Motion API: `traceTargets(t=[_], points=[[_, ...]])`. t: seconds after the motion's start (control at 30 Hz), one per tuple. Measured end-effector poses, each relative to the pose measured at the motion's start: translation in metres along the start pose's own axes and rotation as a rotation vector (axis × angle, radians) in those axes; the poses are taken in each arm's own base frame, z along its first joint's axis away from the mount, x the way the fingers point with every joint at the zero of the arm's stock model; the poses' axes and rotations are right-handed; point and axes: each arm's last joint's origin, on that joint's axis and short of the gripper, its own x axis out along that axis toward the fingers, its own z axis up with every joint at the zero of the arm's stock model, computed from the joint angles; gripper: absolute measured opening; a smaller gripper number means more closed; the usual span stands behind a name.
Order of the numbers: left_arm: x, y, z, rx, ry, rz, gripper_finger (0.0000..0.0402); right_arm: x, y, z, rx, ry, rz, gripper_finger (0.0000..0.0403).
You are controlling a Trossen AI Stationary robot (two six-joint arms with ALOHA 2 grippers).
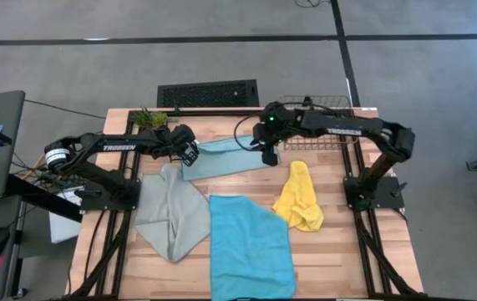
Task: Fold microfiber towels
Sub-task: Fold the light blue microfiber cloth
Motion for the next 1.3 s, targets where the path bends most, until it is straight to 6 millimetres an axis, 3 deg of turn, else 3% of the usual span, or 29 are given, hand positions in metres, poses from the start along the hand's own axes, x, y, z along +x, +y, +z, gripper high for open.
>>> traceTargets(t=[0.23, 0.5, 0.77, 1.03, 1.3], points=[[0.0, 0.0, 0.0, -0.007, 0.004, -0.009, 0.0, 0.018, -0.008, -0.016, 0.023, 0.101, -0.02, 0.0122], [0.0, 0.0, 0.0, -0.008, 0.004, -0.012, 0.0, 0.029, -0.03, -0.04, 0.093, 0.22, -0.079, 0.0122], [0.0, 0.0, 0.0, -0.025, 0.007, -0.021, 0.0, 0.038, -0.044, -0.064, -0.015, 0.395, -0.15, 0.0122], [0.0, 0.0, 0.0, -0.028, 0.008, -0.022, 0.0, 0.035, -0.046, -0.063, -0.031, 0.402, -0.155, 0.0122], [0.0, 0.003, -0.005, -0.026, 0.04, 0.042, 0.0, 0.045, -0.019, -0.04, -0.119, 0.384, -0.114, 0.0122]])
